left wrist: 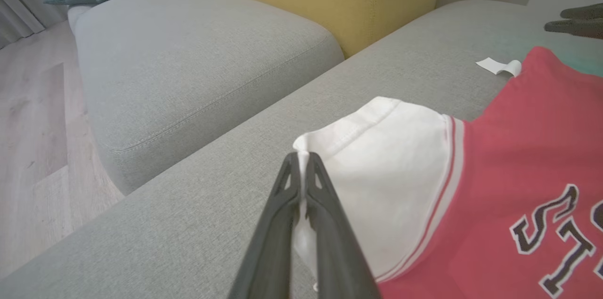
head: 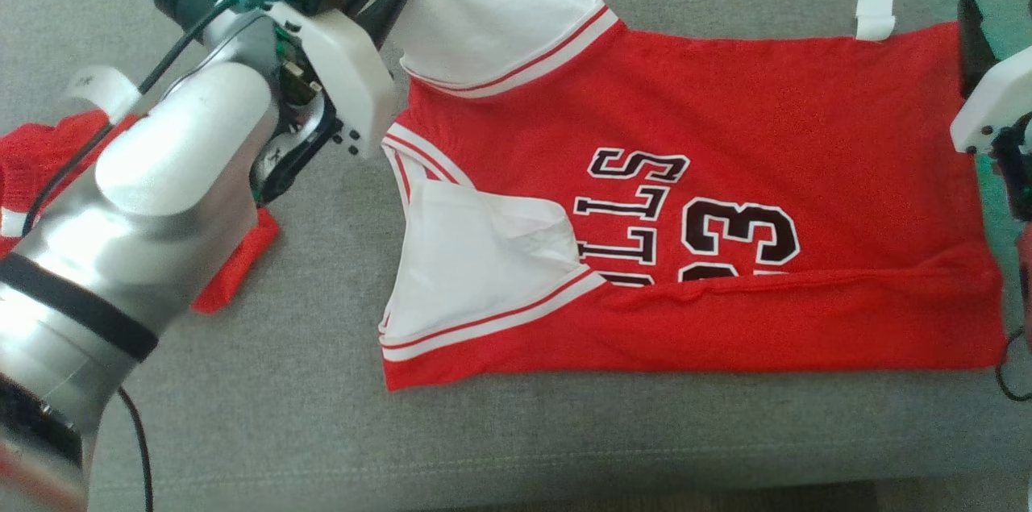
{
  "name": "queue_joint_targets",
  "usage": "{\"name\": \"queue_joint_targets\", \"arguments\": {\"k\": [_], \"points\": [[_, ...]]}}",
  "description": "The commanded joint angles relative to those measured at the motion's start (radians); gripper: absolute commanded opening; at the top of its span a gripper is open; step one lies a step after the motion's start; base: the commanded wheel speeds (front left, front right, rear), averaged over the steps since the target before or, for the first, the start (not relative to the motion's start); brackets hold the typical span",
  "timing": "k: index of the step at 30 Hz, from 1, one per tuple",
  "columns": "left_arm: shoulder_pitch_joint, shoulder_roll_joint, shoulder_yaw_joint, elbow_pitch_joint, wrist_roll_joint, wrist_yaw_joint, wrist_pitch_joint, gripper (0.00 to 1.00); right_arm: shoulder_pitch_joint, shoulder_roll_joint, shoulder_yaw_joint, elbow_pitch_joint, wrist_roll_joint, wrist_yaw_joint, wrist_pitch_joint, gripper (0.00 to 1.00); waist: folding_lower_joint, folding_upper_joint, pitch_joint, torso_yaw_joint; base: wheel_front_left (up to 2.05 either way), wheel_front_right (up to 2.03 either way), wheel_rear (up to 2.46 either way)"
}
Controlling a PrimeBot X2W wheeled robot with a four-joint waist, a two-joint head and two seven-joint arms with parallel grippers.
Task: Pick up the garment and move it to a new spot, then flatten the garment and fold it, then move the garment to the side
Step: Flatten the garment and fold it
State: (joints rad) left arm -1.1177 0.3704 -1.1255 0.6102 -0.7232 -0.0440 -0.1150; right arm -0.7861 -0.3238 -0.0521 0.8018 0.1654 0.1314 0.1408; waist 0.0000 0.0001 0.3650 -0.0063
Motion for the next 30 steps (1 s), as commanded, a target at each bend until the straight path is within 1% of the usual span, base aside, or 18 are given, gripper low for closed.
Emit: {"name": "queue_joint_targets", "arguments": {"k": [1, 7, 15, 16, 17, 18, 23, 30], "points": [[-0.036, 0.038, 0.026, -0.039, 0.009, 0.01, 0.008, 0.0, -0.04, -0.02, 0.019, 0.0, -0.01, -0.001, 0.008, 1.0, 0.0, -0.0001, 0.009, 0.005, 0.0, 0.0, 0.0], [-0.037, 0.057, 0.022, -0.11, 0.012, 0.034, 0.036, 0.0, -0.083, -0.027, 0.05, 0.1, -0.008, -0.001, 0.035, 1.0, 0.0, -0.0001, 0.037, 0.01, 0.0, 0.0, 0.0], [-0.05, 0.077, 0.023, -0.168, 0.015, 0.058, 0.058, 0.0, -0.13, -0.029, 0.091, 0.191, 0.011, -0.001, 0.042, 1.0, 0.0, -0.0001, 0.075, 0.015, 0.0, 0.0, 0.0], [-0.051, 0.08, 0.023, -0.171, 0.014, 0.06, 0.06, 0.0, -0.135, -0.029, 0.097, 0.199, 0.016, -0.001, 0.044, 0.35, 0.0, -0.0001, 0.078, 0.015, 0.0, 0.0, 0.0], [-0.051, 0.08, 0.023, -0.171, 0.014, 0.06, 0.06, 0.0, -0.135, -0.029, 0.097, 0.199, 0.016, -0.001, 0.044, 0.35, 0.0, -0.0001, 0.078, 0.015, 0.0, 0.0, 0.0], [-0.052, 0.083, 0.024, -0.174, 0.014, 0.062, 0.062, 0.0, -0.141, -0.03, 0.102, 0.206, 0.021, -0.001, 0.044, 0.0, 0.0, -0.0001, 0.08, 0.014, 0.0, 0.0, 0.0], [-0.058, 0.095, 0.027, -0.175, 0.014, 0.071, 0.065, 0.0, -0.165, -0.041, 0.107, 0.23, 0.044, -0.001, 0.013, 0.0, 0.0, -0.0001, 0.087, 0.01, 0.0, 0.0, 0.0], [-0.069, 0.111, 0.049, -0.151, 0.004, 0.087, 0.049, 0.0, -0.213, -0.05, 0.099, 0.234, 0.055, -0.001, -0.087, 0.0, 0.0, -0.0001, 0.088, 0.002, 0.0, 0.0, 0.0]]}}
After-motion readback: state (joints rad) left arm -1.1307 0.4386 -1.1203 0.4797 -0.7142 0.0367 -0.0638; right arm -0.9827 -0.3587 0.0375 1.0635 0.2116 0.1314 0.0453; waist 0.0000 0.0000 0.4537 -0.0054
